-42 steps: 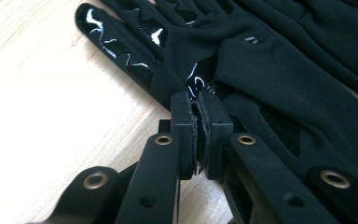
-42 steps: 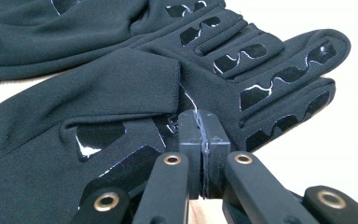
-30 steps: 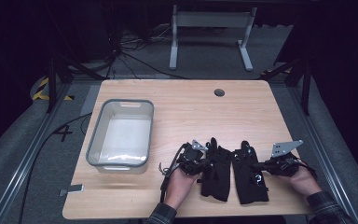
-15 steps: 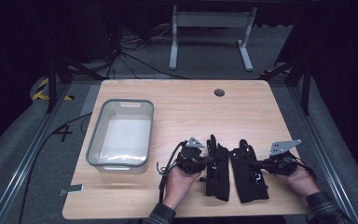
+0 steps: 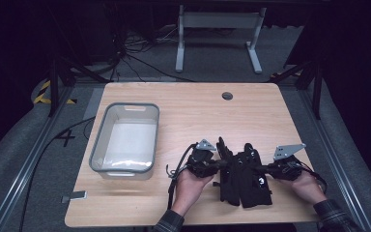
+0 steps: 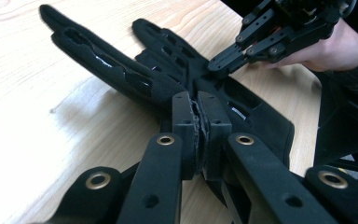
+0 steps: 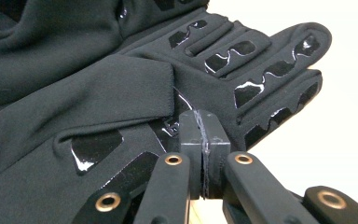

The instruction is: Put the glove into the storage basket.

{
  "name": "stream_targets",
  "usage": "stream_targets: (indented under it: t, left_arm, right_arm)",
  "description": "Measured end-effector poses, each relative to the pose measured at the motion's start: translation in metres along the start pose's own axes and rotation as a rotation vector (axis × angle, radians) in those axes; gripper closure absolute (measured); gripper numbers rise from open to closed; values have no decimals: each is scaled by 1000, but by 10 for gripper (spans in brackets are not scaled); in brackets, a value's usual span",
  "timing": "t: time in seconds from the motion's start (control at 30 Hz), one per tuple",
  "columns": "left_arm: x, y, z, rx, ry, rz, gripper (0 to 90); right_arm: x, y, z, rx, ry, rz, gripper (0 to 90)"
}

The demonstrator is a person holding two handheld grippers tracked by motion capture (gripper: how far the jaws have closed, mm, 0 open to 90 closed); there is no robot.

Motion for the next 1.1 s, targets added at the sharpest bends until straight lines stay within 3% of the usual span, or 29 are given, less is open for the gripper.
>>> stream_targets:
  t: [0.47, 0.7, 1.1]
  left_arm:
    - [11, -16, -16, -18, -46, 40, 871]
    - [17, -32, -19, -39, -61, 59, 870]
    - [24, -64, -19, -74, -68, 86, 865]
  right_arm:
    - [-7, -15, -14, -4, 29, -25, 900]
    - [-11, -21, -20, -8, 59, -19, 900]
    - [-9, -21, -19, 5, 55, -44, 900]
Point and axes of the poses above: each handheld gripper's, and its own axes: y roughly backward along the jaws, z roughly out of its underside, x roughly to its right, the point moved 5 cm from there along -y, roughly forward along the jaws, and after that the axes turned 6 degrees about -z, right-handed, at the moved point
